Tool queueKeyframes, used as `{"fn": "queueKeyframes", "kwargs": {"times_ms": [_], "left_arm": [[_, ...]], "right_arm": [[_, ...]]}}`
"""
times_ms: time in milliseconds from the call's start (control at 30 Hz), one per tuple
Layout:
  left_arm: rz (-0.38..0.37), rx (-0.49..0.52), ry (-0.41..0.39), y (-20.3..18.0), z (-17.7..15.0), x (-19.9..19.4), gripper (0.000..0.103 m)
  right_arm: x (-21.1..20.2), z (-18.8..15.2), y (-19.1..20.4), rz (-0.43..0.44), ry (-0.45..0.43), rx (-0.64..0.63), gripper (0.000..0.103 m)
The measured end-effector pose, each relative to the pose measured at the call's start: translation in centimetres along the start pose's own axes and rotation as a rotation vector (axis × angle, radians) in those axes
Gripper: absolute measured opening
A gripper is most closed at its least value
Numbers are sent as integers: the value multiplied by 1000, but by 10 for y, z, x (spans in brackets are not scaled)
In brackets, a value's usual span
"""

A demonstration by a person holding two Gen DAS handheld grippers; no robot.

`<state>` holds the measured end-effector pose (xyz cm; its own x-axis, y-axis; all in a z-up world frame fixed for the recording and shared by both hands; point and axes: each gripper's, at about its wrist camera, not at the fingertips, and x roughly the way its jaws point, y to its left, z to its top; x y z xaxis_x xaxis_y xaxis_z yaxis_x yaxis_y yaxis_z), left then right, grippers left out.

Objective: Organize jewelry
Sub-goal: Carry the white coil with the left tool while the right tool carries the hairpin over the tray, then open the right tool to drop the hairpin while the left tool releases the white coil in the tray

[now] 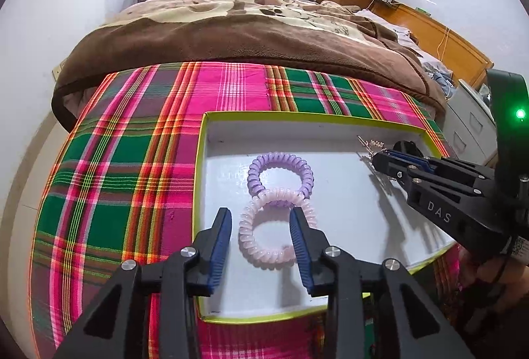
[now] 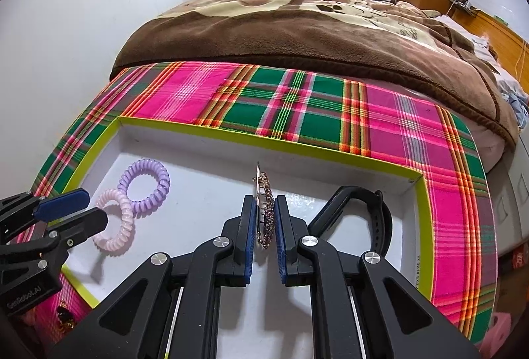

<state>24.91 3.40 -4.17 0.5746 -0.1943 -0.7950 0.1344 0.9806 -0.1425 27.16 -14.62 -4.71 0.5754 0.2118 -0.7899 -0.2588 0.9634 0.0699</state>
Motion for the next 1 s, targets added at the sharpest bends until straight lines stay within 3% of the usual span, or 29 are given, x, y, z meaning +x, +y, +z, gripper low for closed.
{"fn": "queueKeyframes", "kwargs": {"times_ms": [133, 467, 567, 933, 1000], "left_arm": [[-7, -8, -5, 1, 0, -4, 37], [-3, -4, -30, -2, -5, -24, 40], [0, 3, -36, -4, -8, -31, 46], [-33, -6, -89, -7, -33, -75, 46], [-39, -15, -96, -6, -39, -81, 46]], "right_arm": [[-4, -1, 0, 13, -11, 1, 23], [-23, -7, 1, 22, -51, 22, 24], [-31, -11, 1, 26, -58, 27, 24], [-88, -42, -4, 68, -131, 46, 24], [-98, -50, -6, 80, -145, 52, 29]]}}
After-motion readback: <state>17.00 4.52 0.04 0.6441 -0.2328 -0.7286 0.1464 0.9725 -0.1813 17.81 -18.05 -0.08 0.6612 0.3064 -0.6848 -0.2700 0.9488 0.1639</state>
